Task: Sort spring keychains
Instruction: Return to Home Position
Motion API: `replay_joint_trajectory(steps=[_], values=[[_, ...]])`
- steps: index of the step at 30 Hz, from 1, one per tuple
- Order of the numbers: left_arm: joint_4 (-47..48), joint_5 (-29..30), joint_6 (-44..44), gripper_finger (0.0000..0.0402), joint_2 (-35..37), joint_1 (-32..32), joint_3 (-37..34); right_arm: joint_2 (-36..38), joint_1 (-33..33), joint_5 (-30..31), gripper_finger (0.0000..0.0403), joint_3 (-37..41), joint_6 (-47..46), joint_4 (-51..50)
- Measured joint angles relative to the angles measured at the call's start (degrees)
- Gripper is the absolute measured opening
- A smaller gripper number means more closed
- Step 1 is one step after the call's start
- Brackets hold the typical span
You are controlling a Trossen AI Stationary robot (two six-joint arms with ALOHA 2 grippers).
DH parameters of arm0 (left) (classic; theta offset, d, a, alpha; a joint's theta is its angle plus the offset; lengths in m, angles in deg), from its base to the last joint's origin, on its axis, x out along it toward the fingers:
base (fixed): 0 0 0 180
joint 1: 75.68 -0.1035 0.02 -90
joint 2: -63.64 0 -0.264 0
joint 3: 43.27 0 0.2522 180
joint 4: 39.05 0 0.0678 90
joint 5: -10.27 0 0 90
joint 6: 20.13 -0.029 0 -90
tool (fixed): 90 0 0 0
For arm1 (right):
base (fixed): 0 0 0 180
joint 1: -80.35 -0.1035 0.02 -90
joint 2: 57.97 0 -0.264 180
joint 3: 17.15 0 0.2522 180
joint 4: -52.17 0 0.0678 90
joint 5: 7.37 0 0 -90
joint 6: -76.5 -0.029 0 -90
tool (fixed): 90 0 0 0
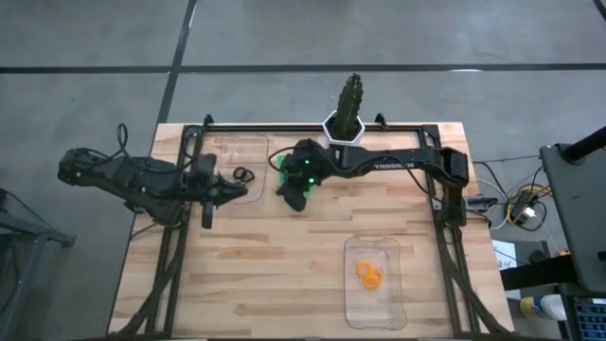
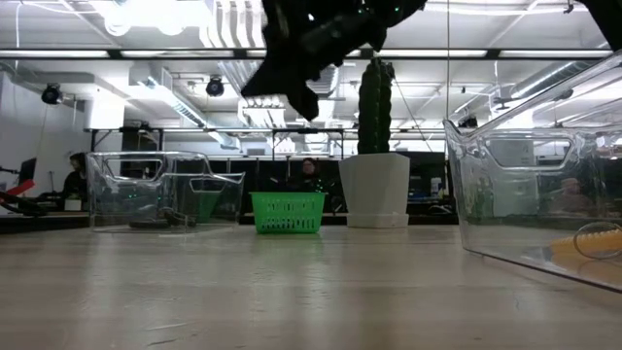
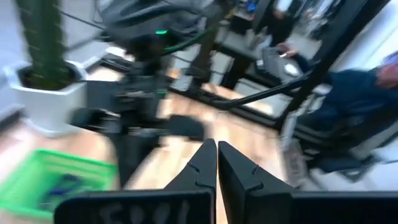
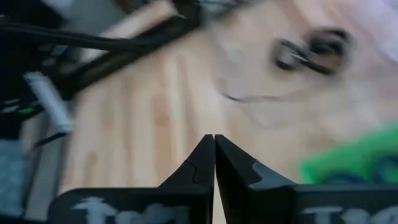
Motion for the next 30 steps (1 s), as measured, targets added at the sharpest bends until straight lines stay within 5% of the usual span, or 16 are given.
replay_joint_trajectory(steps=[5,14,18,26,30], values=[[3.7,5.2,-3.4,0.0001,4.5,-0.1,-2.4,2.3,-0.8,-4.6,0.0008,2.3,0.1,8.0],[3.5,5.2,-2.4,0.0,15.4,-0.1,-8.4,10.5,-1.2,-5.1,0.0008,10.4,-0.3,9.2],[2.3,5.2,-1.9,0.0,19.9,-0.1,-11.8,18.0,-1.5,-5.0,0.0008,18.2,-0.3,19.1],[-2.5,7.8,-3.9,0.0,28.4,-0.1,-20.5,36.6,-1.4,10.2,0.0008,35.3,1.3,26.2],[-1.3,8.7,-7.8,0.0,31.5,-0.1,-23.7,46.2,-1.4,11.5,0.0008,41.9,8.5,20.7]])
